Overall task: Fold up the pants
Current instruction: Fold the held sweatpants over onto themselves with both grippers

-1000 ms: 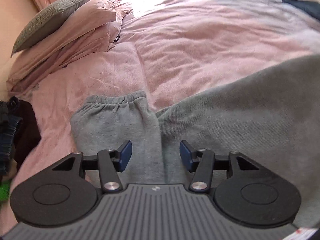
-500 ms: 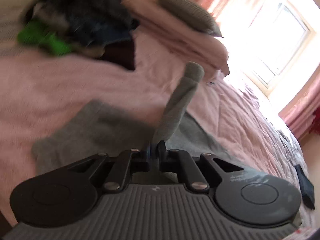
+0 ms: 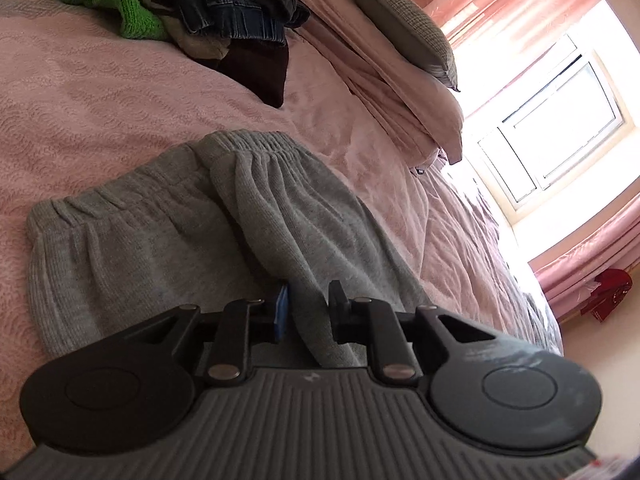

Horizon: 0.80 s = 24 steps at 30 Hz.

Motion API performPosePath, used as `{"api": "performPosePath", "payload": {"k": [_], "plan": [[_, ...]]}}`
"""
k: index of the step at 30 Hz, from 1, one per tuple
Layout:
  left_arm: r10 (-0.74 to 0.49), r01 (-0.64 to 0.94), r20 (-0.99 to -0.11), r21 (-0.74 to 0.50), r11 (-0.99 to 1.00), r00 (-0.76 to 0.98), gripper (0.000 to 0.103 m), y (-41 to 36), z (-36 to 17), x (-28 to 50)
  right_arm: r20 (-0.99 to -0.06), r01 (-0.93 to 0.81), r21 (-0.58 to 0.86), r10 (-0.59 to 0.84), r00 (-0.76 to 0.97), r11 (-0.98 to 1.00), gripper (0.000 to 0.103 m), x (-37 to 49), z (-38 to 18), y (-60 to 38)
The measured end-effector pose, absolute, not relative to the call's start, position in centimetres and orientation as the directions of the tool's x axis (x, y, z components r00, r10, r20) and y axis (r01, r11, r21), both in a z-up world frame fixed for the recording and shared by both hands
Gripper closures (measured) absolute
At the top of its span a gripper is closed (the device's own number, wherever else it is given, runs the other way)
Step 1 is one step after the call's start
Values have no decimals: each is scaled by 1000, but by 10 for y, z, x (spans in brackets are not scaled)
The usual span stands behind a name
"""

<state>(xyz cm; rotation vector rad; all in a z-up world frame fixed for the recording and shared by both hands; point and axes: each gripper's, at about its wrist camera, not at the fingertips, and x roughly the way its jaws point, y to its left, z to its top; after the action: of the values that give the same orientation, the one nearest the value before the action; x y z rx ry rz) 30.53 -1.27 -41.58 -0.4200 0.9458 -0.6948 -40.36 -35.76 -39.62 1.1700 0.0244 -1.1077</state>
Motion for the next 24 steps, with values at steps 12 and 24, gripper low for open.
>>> {"api": "performPosePath", "payload": {"k": [12, 24], "plan": [[-724, 547, -525, -480, 686, 447, 97, -21, -360, 291, -437, 628, 778, -710, 552, 9, 103, -414, -387, -372], [-675, 556, -572, -404, 727, 466, 97, 49, -394, 241, -516, 659, 750, -667, 537, -49, 103, -450, -409, -327]]}}
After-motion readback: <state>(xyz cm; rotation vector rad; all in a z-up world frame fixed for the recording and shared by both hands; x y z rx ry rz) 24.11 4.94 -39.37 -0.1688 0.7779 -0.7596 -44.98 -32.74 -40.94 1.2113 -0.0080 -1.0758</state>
